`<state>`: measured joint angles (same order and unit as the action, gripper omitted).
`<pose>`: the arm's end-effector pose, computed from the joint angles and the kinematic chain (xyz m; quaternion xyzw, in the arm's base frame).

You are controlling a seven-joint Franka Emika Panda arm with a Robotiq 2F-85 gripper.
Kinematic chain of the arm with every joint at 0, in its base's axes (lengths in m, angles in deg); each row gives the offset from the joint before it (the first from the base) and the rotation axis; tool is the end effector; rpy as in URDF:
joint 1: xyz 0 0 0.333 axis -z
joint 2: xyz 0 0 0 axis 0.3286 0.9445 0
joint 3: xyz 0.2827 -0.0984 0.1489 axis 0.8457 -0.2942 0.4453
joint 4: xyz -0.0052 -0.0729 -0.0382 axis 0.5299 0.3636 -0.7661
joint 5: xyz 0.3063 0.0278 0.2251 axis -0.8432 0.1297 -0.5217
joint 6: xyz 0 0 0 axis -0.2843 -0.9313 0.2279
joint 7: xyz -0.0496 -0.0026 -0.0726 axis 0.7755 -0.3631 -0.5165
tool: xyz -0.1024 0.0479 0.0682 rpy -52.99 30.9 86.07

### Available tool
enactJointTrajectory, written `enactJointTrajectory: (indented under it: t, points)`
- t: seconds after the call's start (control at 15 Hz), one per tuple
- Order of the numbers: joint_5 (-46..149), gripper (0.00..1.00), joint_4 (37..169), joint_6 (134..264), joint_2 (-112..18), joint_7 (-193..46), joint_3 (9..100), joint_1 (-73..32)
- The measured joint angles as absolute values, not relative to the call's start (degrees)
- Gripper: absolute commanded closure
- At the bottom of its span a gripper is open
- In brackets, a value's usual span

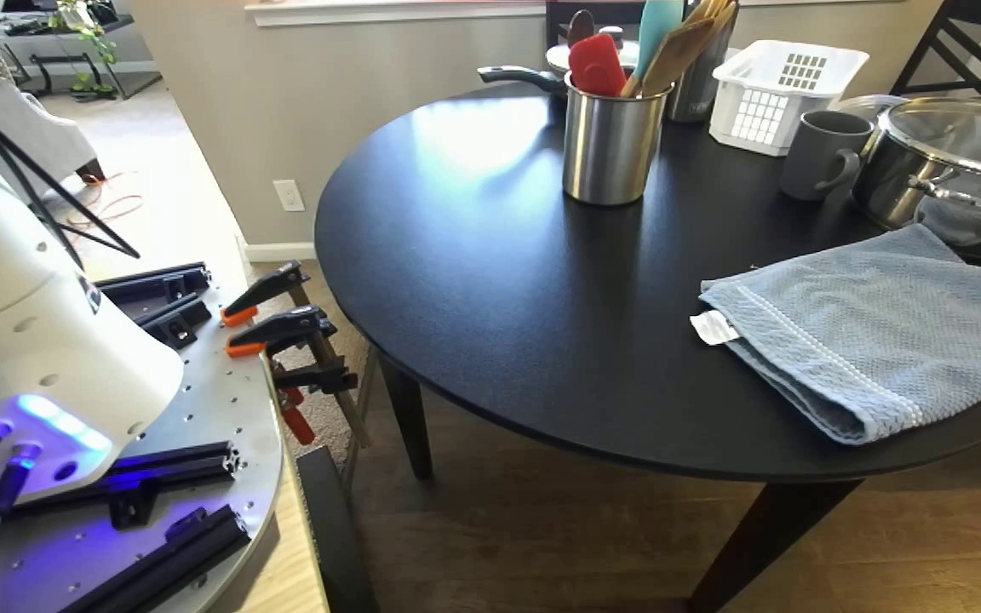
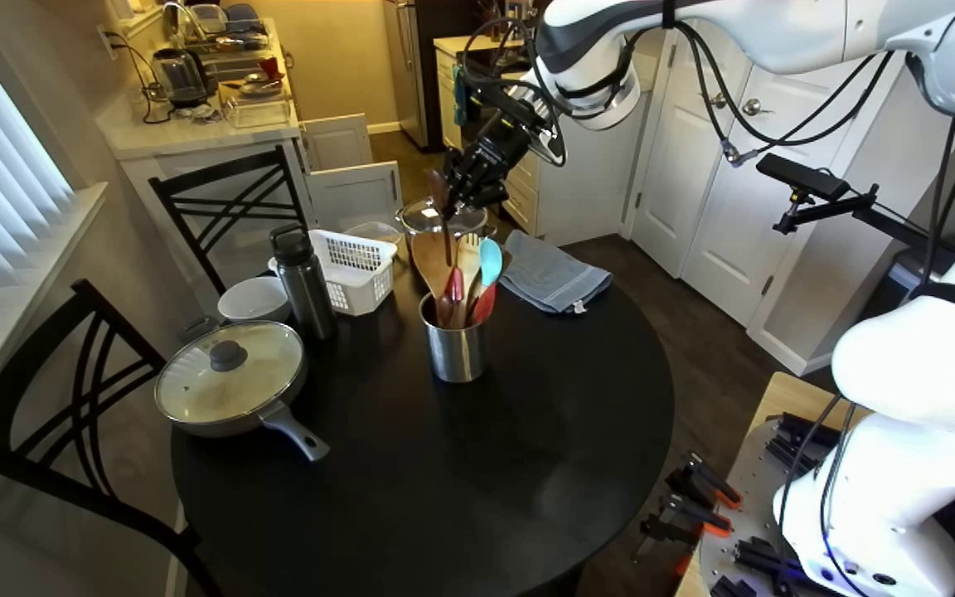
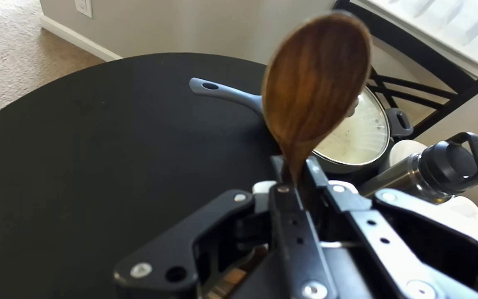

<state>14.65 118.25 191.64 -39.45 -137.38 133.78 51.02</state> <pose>0.6125 0.0067 0.4750 -0.6513 0.6169 0.1968 0.3956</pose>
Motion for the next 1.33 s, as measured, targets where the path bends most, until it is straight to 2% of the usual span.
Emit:
enactJointTrajectory:
  t: [0.33, 0.87, 1.0, 1.07, 1.2, 1.33]
  points:
    - [6.4, 0.97, 114.9, 186.8, -45.4, -133.3, 116.3, 36.9]
    - [0.8, 0.97, 111.4, 182.6, -49.8, -132.1, 80.2, 4.1]
    - [-0.1, 0.97, 110.9, 182.1, -49.8, -131.9, 73.7, -2.1]
    - [-0.7, 0.63, 110.8, 181.9, -49.8, -131.6, 71.3, -4.4]
    - [-1.8, 0.56, 110.7, 181.0, -49.8, -131.1, 67.7, -7.7]
    - [-2.7, 0.44, 110.4, 179.9, -49.8, -130.5, 65.3, -9.8]
